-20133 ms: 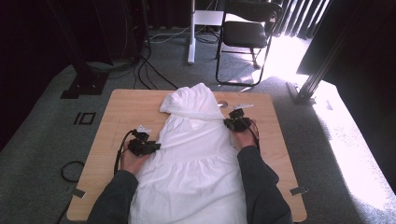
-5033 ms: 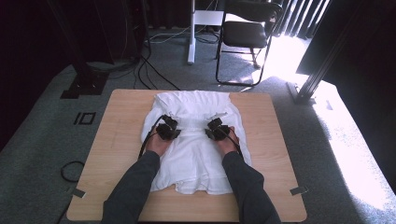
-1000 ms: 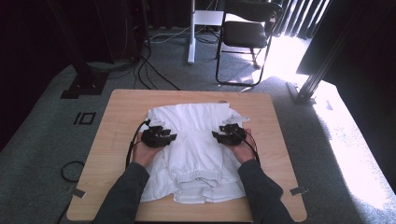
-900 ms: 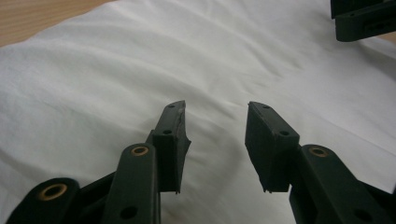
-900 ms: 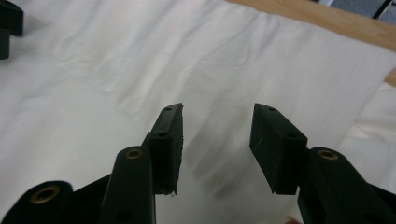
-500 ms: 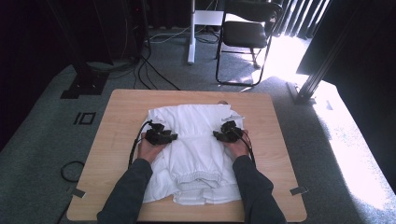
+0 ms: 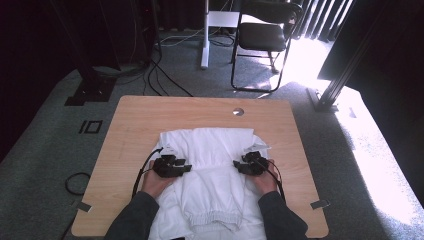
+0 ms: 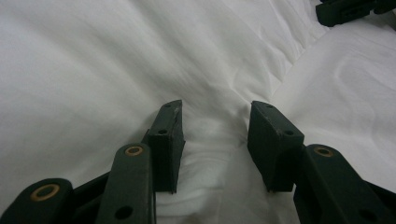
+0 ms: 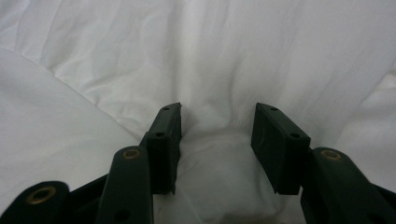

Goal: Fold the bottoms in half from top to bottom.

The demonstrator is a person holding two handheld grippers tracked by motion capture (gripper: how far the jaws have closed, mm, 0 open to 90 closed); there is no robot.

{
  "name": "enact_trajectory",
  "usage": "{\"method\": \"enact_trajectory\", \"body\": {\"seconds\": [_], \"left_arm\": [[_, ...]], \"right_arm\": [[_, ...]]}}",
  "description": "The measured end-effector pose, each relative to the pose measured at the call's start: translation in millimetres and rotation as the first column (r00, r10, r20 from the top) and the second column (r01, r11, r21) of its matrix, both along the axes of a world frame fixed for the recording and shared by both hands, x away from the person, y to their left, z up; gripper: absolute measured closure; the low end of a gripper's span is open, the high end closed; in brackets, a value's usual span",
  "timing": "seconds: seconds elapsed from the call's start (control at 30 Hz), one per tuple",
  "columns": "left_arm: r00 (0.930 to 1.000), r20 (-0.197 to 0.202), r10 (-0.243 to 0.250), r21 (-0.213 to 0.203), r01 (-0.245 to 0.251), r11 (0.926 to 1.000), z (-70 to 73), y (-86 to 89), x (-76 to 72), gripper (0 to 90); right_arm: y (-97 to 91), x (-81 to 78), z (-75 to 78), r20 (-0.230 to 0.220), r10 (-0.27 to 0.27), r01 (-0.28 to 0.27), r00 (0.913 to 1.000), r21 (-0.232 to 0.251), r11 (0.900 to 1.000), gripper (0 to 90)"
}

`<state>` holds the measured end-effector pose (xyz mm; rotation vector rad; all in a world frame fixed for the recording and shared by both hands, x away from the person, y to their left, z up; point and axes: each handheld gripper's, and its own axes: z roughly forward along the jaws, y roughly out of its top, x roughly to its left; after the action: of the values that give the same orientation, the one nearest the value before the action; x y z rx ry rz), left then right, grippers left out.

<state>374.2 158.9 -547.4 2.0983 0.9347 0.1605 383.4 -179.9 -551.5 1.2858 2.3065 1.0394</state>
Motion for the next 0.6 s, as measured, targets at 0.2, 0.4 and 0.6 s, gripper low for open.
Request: {"method": "enact_trajectory", "body": {"seconds": [0.2,0.4,0.6], "left_arm": [[0.9880,0.092,0.123,0.039,-0.128,0.9911,28.6,23.5,11.5,48.5],[0.9356,0.042,0.351,-0.015,-0.350,0.9365,42.2,63.0,66.1,28.0],[0.9151,-0.090,0.393,0.000,-0.395,0.9189,14.1,67.9,96.7,24.5]], "right_arm": [[1.4,-11.0,0.7,0.000,-0.005,0.005,1.0000,-0.025,0.9997,52.2],[1.2,-11.0,0.4,0.000,-0.007,0.007,1.0000,-0.019,0.9998,52.2],[0.9,-10.9,0.1,0.002,-0.005,0.005,1.0000,-0.017,0.9998,52.2]]}}
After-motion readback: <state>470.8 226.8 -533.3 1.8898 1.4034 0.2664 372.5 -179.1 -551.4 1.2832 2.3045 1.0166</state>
